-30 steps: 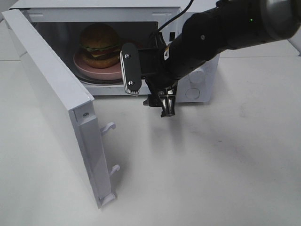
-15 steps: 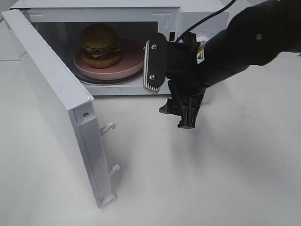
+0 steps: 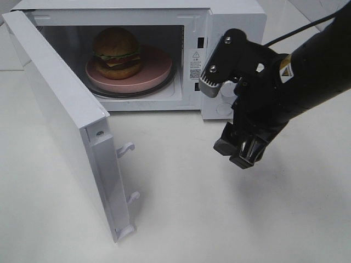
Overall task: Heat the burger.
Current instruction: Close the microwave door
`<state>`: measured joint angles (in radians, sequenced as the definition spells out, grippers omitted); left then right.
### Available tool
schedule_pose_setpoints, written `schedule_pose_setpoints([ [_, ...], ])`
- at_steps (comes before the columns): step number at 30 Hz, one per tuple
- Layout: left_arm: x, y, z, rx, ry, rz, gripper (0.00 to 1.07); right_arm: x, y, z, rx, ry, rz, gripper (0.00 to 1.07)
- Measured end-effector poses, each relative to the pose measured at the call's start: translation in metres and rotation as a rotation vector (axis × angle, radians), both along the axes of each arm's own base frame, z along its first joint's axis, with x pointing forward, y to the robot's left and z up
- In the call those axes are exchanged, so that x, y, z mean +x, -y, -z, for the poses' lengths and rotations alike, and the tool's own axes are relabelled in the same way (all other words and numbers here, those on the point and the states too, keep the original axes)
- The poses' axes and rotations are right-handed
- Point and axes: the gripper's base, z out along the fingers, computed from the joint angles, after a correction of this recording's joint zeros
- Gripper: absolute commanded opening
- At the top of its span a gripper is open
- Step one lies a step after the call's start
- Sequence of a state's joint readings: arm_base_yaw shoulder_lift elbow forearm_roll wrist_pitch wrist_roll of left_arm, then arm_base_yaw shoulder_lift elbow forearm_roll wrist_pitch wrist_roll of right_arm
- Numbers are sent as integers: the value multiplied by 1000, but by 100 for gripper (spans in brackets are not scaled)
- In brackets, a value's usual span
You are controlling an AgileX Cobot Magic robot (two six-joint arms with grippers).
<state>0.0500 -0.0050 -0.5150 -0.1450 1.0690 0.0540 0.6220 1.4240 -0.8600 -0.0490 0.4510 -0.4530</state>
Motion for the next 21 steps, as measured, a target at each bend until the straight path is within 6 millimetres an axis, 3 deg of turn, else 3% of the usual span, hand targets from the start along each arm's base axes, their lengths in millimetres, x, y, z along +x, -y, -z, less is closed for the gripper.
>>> schedule_pose_setpoints([
  [2,0,0,0,0,0,0,100,-14,11,-13,39,-78,143,76],
  [5,0,0,0,0,0,0,100,-17,13,-15,44,-94,170,76],
  [7,0,0,0,0,0,0,100,-33,25,-27,44,-165,272,76],
  [21,0,0,0,0,0,0,100,-83,62,-62,4,-258,380,76],
])
